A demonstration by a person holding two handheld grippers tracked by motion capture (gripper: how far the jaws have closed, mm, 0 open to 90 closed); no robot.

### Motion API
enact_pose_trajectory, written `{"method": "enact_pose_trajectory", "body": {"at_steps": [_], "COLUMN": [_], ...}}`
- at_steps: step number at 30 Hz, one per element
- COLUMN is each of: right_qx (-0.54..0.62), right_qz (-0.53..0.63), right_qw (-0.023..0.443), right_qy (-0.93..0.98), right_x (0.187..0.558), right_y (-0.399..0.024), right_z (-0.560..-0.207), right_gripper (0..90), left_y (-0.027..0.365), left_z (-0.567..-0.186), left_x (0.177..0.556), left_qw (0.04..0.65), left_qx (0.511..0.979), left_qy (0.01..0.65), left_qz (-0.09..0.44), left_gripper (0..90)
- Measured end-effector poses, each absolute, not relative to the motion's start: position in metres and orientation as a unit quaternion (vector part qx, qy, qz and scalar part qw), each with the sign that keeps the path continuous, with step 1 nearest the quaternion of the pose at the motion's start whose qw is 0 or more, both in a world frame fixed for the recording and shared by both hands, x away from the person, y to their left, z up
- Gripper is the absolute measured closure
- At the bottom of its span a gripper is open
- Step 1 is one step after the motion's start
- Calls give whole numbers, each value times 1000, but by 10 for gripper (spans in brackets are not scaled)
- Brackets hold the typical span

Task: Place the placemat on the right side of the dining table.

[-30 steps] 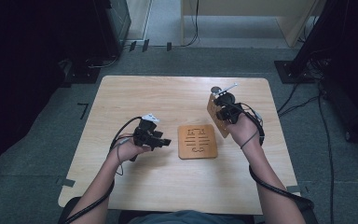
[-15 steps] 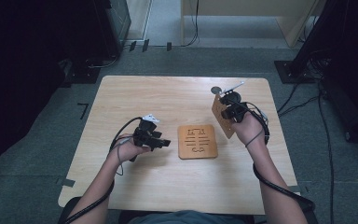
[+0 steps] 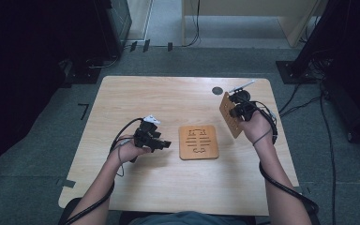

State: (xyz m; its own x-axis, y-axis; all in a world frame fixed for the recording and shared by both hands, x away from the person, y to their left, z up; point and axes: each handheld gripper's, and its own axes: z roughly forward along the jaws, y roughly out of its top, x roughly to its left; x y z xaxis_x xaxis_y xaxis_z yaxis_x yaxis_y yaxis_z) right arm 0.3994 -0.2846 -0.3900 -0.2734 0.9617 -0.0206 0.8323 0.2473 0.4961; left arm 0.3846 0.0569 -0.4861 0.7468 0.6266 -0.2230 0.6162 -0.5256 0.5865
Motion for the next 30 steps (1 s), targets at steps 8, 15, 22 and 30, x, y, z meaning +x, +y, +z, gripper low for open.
{"method": "enact_pose_trajectory", "body": {"at_steps": [8, 15, 22, 30], "right_qx": [591, 598, 604, 611], "right_qz": [196, 194, 189, 185], "right_qw": [161, 159, 155, 156], "right_qy": [765, 761, 759, 754], "right_x": [401, 403, 405, 406], "right_y": [-294, -302, -307, -314], "right_z": [-390, -391, -394, -394], "right_gripper": [874, 875, 874, 875], "left_y": [58, 59, 59, 58], "left_z": [-489, -489, -490, -492], "left_x": [386, 386, 386, 386], "left_qw": [327, 328, 328, 323], "left_qx": [873, 871, 871, 873], "left_qy": [361, 366, 366, 365], "left_qz": [10, 11, 11, 9], "left_gripper": [273, 267, 265, 262]}}
